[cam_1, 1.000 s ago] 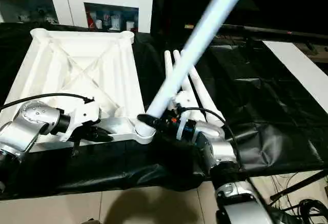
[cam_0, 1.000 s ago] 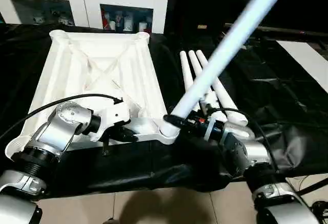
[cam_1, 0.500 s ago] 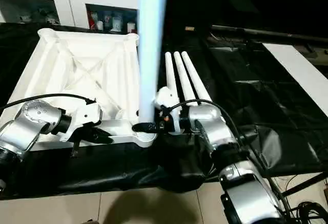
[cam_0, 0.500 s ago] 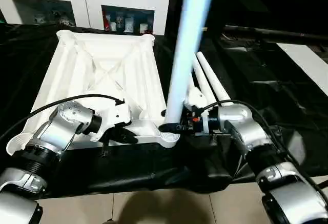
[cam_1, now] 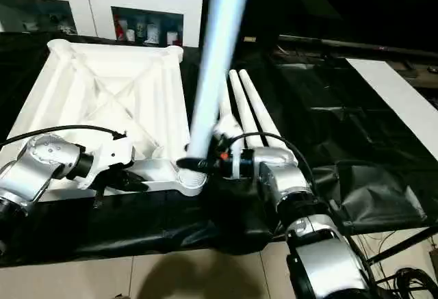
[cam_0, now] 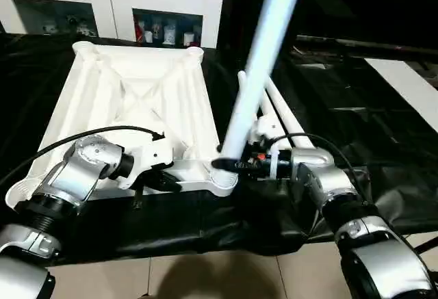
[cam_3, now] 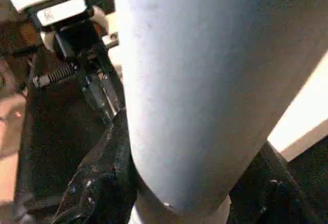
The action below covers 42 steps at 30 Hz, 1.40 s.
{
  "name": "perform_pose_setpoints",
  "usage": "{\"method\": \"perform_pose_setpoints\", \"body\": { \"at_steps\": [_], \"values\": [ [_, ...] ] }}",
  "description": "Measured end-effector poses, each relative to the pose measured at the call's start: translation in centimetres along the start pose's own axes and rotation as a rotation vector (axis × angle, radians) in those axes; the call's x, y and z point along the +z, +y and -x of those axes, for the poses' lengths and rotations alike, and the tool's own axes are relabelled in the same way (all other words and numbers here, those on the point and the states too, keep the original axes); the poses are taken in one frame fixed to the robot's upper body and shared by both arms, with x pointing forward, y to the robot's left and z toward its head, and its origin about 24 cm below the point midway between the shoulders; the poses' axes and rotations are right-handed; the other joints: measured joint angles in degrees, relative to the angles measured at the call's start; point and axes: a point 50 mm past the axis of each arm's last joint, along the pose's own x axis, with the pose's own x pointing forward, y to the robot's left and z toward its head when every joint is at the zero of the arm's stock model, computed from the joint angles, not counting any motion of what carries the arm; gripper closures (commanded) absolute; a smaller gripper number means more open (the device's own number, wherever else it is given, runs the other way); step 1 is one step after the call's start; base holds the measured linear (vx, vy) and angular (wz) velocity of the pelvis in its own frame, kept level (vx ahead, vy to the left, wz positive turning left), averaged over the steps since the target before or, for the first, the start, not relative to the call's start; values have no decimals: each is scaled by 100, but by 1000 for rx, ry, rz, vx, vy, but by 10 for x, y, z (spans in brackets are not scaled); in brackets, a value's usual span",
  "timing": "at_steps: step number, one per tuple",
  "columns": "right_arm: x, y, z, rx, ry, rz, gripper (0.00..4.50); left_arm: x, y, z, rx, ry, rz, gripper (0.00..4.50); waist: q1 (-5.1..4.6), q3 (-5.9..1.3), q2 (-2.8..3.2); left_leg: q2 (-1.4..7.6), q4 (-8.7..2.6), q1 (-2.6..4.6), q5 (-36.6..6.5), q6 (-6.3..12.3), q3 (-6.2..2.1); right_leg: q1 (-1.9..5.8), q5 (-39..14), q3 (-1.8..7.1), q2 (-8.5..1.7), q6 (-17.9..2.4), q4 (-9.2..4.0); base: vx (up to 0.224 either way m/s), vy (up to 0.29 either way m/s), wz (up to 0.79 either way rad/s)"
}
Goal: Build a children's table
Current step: Insert table leg to table base
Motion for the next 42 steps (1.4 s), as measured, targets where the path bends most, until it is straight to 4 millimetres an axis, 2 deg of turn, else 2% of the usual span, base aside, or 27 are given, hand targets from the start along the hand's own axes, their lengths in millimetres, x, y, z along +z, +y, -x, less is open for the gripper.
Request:
{"method": "perform_pose_setpoints", "body": {
  "at_steps": [5,10,15,23,29,37,42],
  "values": [
    [-3,-1,3,-5,-12,-16,263,1,0,-1,-3,-3,-1,450,7,2,1,0,2,-2,0,0,1,1,0,0,0,0,-4,0,0,0],
    [-18,4,10,-65,-126,-52,263,2,0,-3,-4,-10,-2,450,22,2,2,-1,1,-5,0,0,4,6,-2,3,-1,3,-17,0,0,0],
    [-21,11,10,-96,-156,13,263,2,0,-4,-3,-10,-2,450,19,6,9,-2,-10,-12,0,0,4,4,-3,3,-1,5,-18,0,0,0],
    [-7,12,9,-30,-37,142,264,3,0,-4,-7,-11,-4,450,9,3,-3,-2,-14,-24,0,0,3,2,-8,3,-1,13,-25,0,0,0],
    [5,14,7,64,92,253,264,4,-2,-5,-23,-15,-11,450,20,-30,-64,0,-10,-41,0,1,4,10,-48,5,-1,38,-24,0,0,0],
    [11,11,2,100,128,257,264,2,-3,-3,-8,-12,-8,450,-8,-35,-87,0,-13,-40,0,1,6,6,-50,7,-3,38,-15,0,0,0],
    [9,7,-1,73,106,159,264,3,-4,-3,-5,-13,-7,450,-15,-53,-133,0,-14,-38,0,1,5,6,-50,6,-3,38,-14,0,0,0]
  ]
}}
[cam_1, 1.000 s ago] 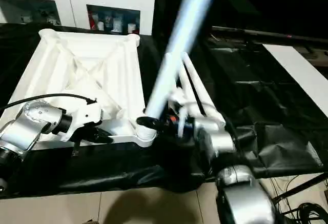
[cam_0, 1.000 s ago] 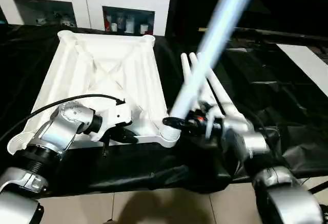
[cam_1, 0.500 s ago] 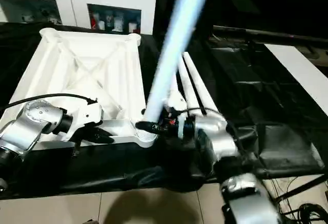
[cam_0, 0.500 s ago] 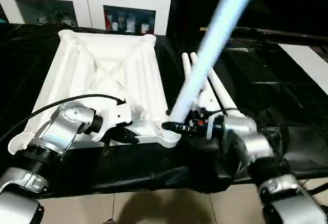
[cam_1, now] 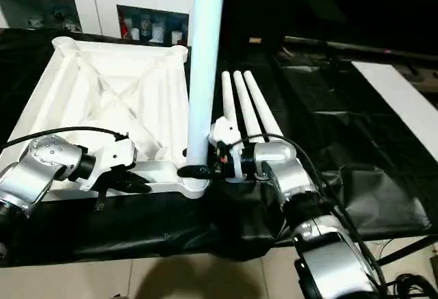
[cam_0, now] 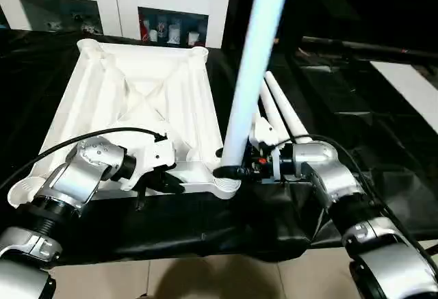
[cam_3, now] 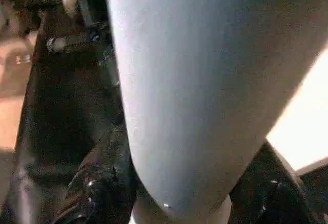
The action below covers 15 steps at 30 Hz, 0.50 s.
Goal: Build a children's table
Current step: Insert table leg to table base
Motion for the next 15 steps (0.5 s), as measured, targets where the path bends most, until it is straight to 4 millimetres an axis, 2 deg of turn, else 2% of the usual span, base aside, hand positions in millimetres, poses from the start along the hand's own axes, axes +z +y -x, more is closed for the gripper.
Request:
{"method": "perform_pose_setpoints", "body": {
  "at_steps": [5,15],
  "values": [
    [-9,-2,5,-39,-60,-104,264,0,-1,-1,1,-4,1,450,6,-3,-7,-1,8,-2,0,0,0,3,0,3,0,0,-5,0,0,0],
    [-24,4,9,-113,-158,-157,264,0,-1,-3,2,-5,2,450,22,-4,-4,0,2,17,0,0,0,3,-1,2,0,1,-21,0,0,0]
  ]
}}
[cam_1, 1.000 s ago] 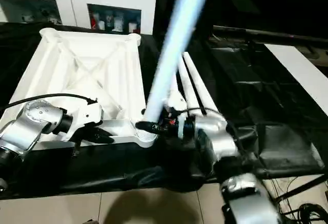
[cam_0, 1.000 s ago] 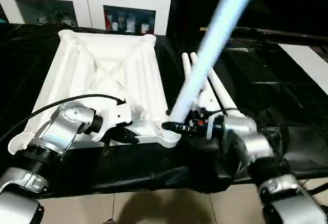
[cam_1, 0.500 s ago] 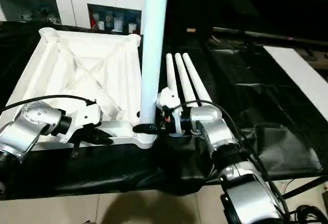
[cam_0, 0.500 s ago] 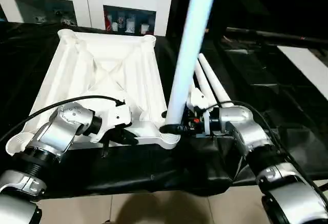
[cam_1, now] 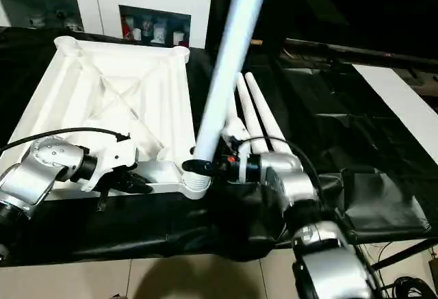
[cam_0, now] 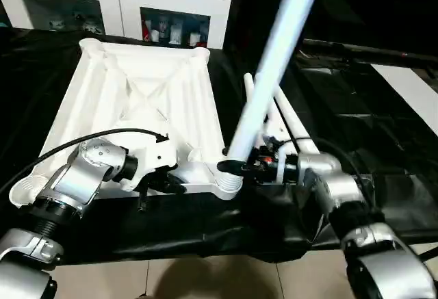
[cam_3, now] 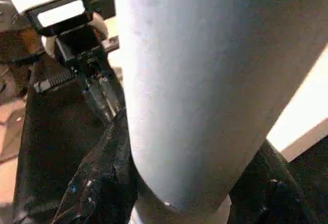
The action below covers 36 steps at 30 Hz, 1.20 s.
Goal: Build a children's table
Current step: Insert table leg to table base
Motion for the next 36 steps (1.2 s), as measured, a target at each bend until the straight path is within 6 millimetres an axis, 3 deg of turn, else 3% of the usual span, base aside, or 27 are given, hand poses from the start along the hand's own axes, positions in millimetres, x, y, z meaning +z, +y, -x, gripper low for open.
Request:
{"method": "perform_pose_setpoints", "body": {
  "at_steps": [11,21,30,36],
  "values": [
    [-2,6,-2,-8,10,70,264,-3,0,2,-6,9,11,450,-32,4,16,-4,-54,51,-1,-1,1,36,-1,0,4,2,-32,0,0,0],
    [1,9,-5,15,47,142,264,-3,-1,3,-6,11,20,450,-51,13,9,-9,-70,56,-1,-1,1,41,-29,4,4,50,-55,0,0,0],
    [0,14,-7,0,12,181,264,-4,-4,8,10,2,20,450,-63,56,-41,-29,-173,73,-1,-1,1,27,-42,9,4,68,-89,0,0,0],
    [2,16,-10,2,-1,204,264,-5,-4,11,21,2,20,450,-79,108,-35,-33,-201,73,-1,-1,0,11,-43,8,4,69,-90,0,0,0]
  ]
}}
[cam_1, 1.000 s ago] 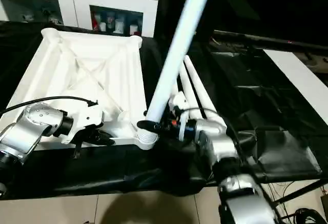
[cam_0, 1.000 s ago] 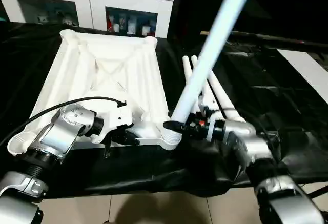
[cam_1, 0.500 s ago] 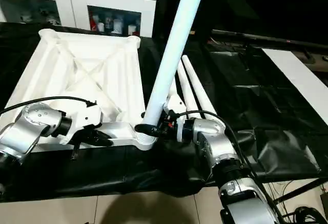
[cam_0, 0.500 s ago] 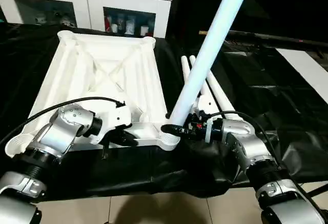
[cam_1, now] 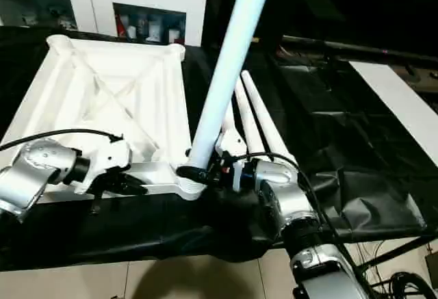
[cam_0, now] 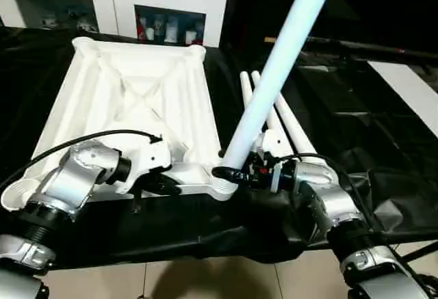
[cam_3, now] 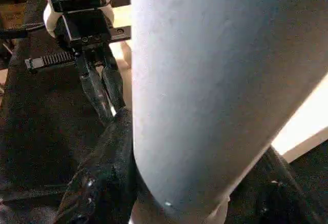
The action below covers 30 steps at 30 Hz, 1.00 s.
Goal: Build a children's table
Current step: Insert table leg to table base
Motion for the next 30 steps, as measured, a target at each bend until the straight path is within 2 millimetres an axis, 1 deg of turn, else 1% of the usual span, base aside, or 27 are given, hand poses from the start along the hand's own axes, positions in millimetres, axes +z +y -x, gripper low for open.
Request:
{"method": "perform_pose_setpoints", "body": {
  "at_steps": [3,6,8,13,19,26,30],
  "values": [
    [1,0,-1,-1,-2,8,264,0,0,1,3,2,-7,450,-17,14,7,-2,-14,0,0,0,-2,0,-1,0,0,0,-19,0,0,0],
    [2,0,-3,-1,-2,27,264,1,0,1,7,8,-31,450,-57,24,32,-14,-54,-1,0,0,-4,0,0,0,0,0,-64,0,0,0],
    [2,0,-4,-4,-4,29,264,1,1,1,15,10,-49,450,-84,32,44,-17,-54,-2,0,0,-4,-1,0,3,0,0,-66,0,0,0],
    [3,0,-5,-3,-5,42,264,1,2,1,23,9,-77,450,-98,50,78,-22,-54,-2,0,0,-5,-10,0,14,0,0,-70,0,0,0],
    [4,-1,-5,31,2,66,264,-1,3,2,-5,13,-103,450,-107,53,144,-35,-54,-2,0,0,-5,-17,0,35,0,0,-71,0,0,0],
    [8,-2,-4,125,28,108,264,-3,4,7,-66,20,-146,450,-130,42,144,-41,-54,0,0,1,-4,-14,14,43,2,-22,-50,0,0,0],
    [10,-1,-5,183,39,129,263,-4,5,12,-92,35,-168,450,-180,26,133,-37,-54,0,0,1,-7,-8,28,43,8,-56,-40,0,0,0]
  ]
}}
